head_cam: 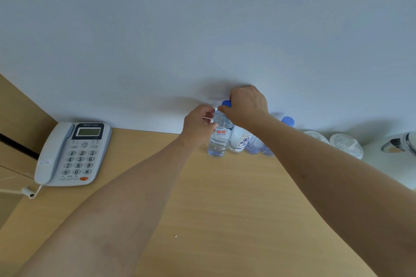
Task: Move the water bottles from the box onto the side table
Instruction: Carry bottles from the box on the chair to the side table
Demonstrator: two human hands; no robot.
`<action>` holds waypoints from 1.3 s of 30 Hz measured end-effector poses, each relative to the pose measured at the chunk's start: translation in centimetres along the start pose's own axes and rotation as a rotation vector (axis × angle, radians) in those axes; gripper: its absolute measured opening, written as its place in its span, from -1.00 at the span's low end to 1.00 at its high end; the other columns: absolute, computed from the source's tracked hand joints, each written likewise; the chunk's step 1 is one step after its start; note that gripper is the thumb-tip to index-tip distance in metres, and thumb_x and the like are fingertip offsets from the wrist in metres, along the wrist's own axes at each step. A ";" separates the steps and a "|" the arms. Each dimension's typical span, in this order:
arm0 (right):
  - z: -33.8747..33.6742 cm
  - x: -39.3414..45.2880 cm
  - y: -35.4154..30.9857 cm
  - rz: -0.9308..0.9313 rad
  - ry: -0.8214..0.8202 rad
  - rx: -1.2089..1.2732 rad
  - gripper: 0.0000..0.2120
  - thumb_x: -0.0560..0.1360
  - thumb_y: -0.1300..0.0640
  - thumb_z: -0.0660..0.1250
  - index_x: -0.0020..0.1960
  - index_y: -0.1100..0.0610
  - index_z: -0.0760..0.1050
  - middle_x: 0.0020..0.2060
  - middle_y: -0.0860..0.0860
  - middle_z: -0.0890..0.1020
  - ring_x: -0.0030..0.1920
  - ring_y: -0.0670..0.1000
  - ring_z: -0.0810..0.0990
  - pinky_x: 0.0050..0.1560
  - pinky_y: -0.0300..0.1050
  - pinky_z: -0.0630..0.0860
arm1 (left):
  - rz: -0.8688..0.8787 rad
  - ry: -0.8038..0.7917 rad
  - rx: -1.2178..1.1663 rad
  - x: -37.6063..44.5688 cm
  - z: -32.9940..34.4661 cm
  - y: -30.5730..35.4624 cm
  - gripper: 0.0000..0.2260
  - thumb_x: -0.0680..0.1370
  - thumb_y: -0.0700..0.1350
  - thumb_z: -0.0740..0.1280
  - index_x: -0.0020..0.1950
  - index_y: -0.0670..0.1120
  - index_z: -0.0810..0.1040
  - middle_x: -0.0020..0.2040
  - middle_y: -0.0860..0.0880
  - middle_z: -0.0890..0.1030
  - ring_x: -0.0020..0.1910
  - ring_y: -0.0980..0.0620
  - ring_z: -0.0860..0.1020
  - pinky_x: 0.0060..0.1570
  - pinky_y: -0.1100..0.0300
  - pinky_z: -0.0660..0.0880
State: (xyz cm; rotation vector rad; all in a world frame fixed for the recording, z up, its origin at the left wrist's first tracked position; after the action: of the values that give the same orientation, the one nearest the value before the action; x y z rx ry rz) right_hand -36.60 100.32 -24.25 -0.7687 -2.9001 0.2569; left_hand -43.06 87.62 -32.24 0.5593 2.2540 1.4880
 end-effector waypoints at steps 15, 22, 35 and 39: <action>0.3 -0.2 -0.5 -0.030 0.067 0.052 -0.81 0.47 0.05 0.34 -0.14 0.19 0.57 -0.27 0.07 0.58 -0.11 0.08 0.39 -0.25 -0.12 0.33 | 0.120 0.091 0.078 -0.5 0.6 0.3 -0.48 0.24 -0.23 0.66 0.13 -0.06 0.56 0.03 0.03 0.63 -0.09 0.14 0.60 -0.19 0.52 0.43; -0.1 -0.2 -0.4 -0.035 0.023 0.044 -0.69 0.51 -0.09 0.36 -0.18 0.16 0.53 -0.25 0.06 0.58 -0.06 0.10 0.50 -0.23 -0.09 0.40 | 0.095 0.024 0.108 -0.3 0.2 0.5 -0.43 0.26 -0.20 0.66 0.20 -0.04 0.52 0.09 -0.02 0.59 0.01 0.02 0.60 0.01 0.15 0.57; -3.8 -3.0 2.0 0.040 0.123 0.117 -0.61 0.55 -0.15 0.30 0.28 0.04 0.54 0.00 0.03 0.66 0.19 0.14 0.46 0.13 0.01 0.44 | 0.080 0.105 0.177 -1.6 -2.6 2.6 -0.54 0.43 -0.08 0.53 0.29 0.05 0.52 0.20 0.04 0.52 0.21 0.01 0.48 0.13 0.16 0.43; -4.4 -5.8 3.2 0.070 0.104 0.020 -0.55 0.56 -0.19 0.27 0.36 0.01 0.47 0.06 0.06 0.63 0.22 0.16 0.45 0.15 0.03 0.41 | 0.177 0.122 0.267 -2.6 -2.9 4.7 -0.52 0.48 -0.04 0.48 0.38 0.03 0.49 0.36 0.00 0.48 0.36 0.00 0.41 0.22 0.20 0.33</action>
State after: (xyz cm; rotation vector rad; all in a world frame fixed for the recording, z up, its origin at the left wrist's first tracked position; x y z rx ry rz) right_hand -29.31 100.73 -21.06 -0.8552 -2.7732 0.2446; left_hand -41.83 85.75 -26.55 0.7846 2.5781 1.3393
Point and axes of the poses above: each hand's wrist, its own x-axis towards the middle knuckle, its own z-axis out of the palm, y = z × x, the point moved 4 cm from there along x, towards the middle knuckle
